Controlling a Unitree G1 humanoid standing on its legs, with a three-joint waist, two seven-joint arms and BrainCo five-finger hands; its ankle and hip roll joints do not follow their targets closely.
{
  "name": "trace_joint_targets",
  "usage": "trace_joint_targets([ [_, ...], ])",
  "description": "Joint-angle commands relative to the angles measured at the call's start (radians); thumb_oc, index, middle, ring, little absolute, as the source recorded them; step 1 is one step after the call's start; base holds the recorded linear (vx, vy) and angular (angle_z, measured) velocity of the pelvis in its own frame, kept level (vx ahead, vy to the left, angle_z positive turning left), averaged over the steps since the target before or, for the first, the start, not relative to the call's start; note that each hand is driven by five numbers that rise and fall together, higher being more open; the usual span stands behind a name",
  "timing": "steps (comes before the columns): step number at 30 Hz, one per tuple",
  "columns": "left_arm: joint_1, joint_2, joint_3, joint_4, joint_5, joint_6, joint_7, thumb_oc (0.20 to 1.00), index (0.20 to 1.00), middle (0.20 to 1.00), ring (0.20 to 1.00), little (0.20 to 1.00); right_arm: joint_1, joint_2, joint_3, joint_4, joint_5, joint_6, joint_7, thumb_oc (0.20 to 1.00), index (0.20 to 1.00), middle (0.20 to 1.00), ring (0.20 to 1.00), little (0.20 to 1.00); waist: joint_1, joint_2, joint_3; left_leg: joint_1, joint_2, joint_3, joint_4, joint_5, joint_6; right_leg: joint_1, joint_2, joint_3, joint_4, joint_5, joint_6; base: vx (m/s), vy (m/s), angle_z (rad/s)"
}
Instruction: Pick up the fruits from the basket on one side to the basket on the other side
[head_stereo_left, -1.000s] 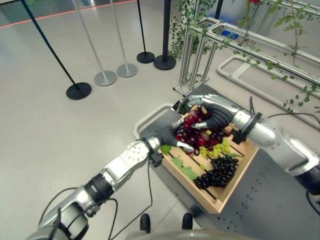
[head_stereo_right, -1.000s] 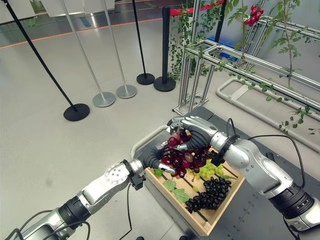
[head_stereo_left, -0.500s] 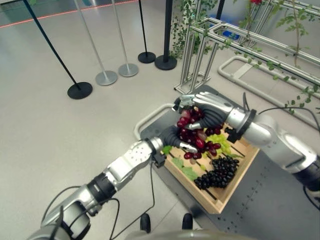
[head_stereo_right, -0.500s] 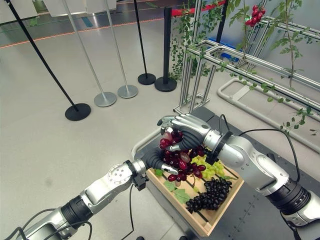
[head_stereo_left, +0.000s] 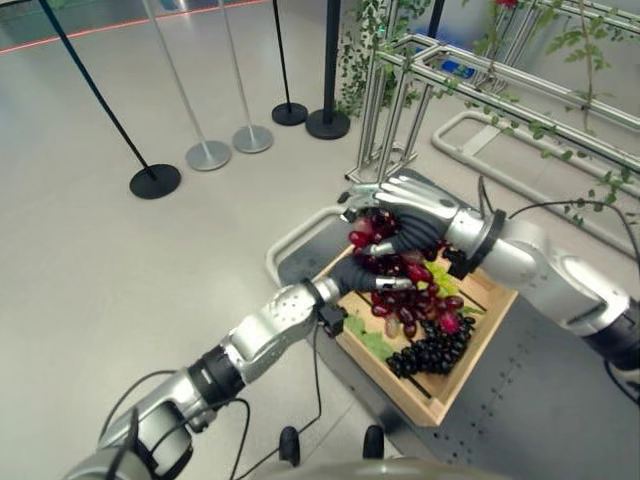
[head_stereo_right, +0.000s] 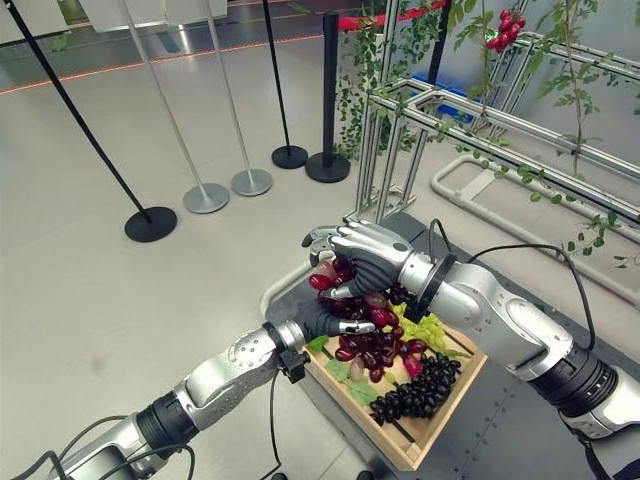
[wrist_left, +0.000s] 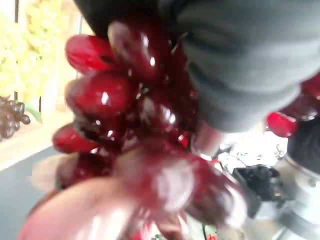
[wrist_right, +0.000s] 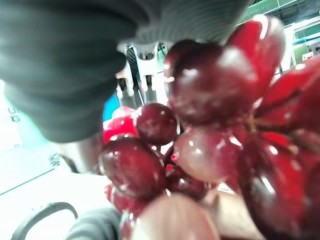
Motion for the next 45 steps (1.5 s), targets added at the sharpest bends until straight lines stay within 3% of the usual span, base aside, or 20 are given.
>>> trace_joint_targets([
  [1, -0.078, -0.068, -0.062, 0.049, -0.048, -0.048, -0.002, 0.2, 0.2, 0.2, 0.2, 0.2, -0.097, 0.013, 0.017, -0.11, 0.011, -0.07, -0.078, 0.2, 0.2, 0.2, 0.2, 0.2, 0.001, -0.061, -0.058, 0.01, -0.032, 0.005, 0.012, -0.04, 0.02, -0.045, -0.109, 0.01, 0.056, 0.073, 0.132, 0.0, 0.0, 0.0],
  [14, -0.062, -0.067, -0.057, 0.053, -0.087, -0.048, 0.014, 0.2, 0.2, 0.2, 0.2, 0.2, -0.121, 0.019, 0.049, -0.102, 0.021, -0.071, -0.078, 0.2, 0.2, 0.2, 0.2, 0.2, 0.0, -0.069, -0.056, 0.008, -0.031, 0.002, 0.014, -0.04, 0.023, -0.049, -0.108, 0.012, 0.065, 0.071, 0.133, 0.0, 0.0, 0.0],
  [15, -0.057, -0.066, -0.053, 0.053, -0.084, -0.049, 0.015, 0.2, 0.2, 0.2, 0.2, 0.2, -0.115, 0.026, 0.045, -0.098, 0.034, -0.07, -0.074, 0.843, 0.843, 0.843, 0.843, 0.843, 0.0, -0.069, -0.056, 0.009, -0.031, 0.001, 0.014, -0.041, 0.023, -0.049, -0.107, 0.013, 0.068, 0.069, 0.132, -0.01, 0.032, -0.01],
  [16, -0.051, -0.064, -0.047, 0.055, -0.082, -0.05, 0.015, 0.2, 0.2, 0.2, 0.2, 0.2, -0.111, 0.03, 0.04, -0.095, 0.041, -0.068, -0.072, 1.0, 1.0, 1.0, 1.0, 1.0, 0.0, -0.071, -0.055, 0.009, -0.031, 0.001, 0.016, -0.042, 0.023, -0.049, -0.108, 0.012, 0.072, 0.067, 0.133, -0.01, 0.035, -0.01],
  [25, 0.015, -0.021, 0.03, 0.058, -0.071, -0.069, 0.011, 0.2, 0.2, 0.2, 0.2, 0.2, -0.005, 0.082, -0.054, -0.083, 0.076, -0.07, -0.081, 1.0, 1.0, 1.0, 1.0, 1.0, 0.024, -0.108, -0.043, -0.003, -0.05, -0.011, 0.045, -0.06, 0.041, -0.049, -0.126, 0.005, 0.085, 0.074, 0.144, -0.01, 0.03, 0.0],
  [37, 0.151, 0.018, 0.142, 0.071, -0.026, -0.071, 0.021, 0.2, 0.2, 0.2, 0.2, 0.2, 0.143, 0.139, -0.185, -0.067, 0.102, -0.064, -0.097, 1.0, 1.0, 1.0, 1.0, 1.0, 0.044, -0.129, -0.018, -0.019, -0.071, 0.007, 0.05, -0.073, 0.071, -0.088, -0.147, 0.03, 0.114, 0.088, 0.161, -0.03, 0.086, -0.02],
  [40, 0.214, 0.07, 0.224, 0.066, -0.037, -0.081, 0.005, 0.2, 0.2, 0.2, 0.2, 0.2, 0.176, 0.169, -0.24, -0.052, 0.112, -0.067, -0.12, 1.0, 1.0, 1.0, 1.0, 1.0, 0.052, -0.121, 0.005, -0.021, -0.064, 0.011, 0.059, -0.072, 0.075, -0.114, -0.14, 0.033, 0.168, 0.083, 0.162, -0.06, 0.04, -0.12],
  [43, 0.304, 0.091, 0.305, 0.056, -0.033, -0.088, 0.016, 0.2, 0.2, 0.2, 0.2, 0.2, 0.236, 0.23, -0.309, -0.021, 0.145, -0.069, -0.147, 1.0, 1.0, 1.0, 1.0, 1.0, 0.066, -0.099, 0.023, -0.035, -0.048, 0.014, 0.086, -0.071, 0.085, -0.126, -0.125, 0.036, 0.272, 0.032, 0.158, -0.07, 0.029, -0.22],
  [45, 0.346, 0.102, 0.348, 0.041, -0.04, -0.099, 0.018, 0.2, 0.2, 0.2, 0.2, 0.2, 0.28, 0.258, -0.358, 0.003, 0.165, -0.075, -0.164, 1.0, 1.0, 1.0, 1.0, 1.0, 0.061, -0.084, 0.029, -0.058, -0.049, -0.005, 0.111, -0.068, 0.089, -0.112, -0.076, 0.102, 0.303, -0.017, 0.146, -0.04, -0.017, 0.02],
])
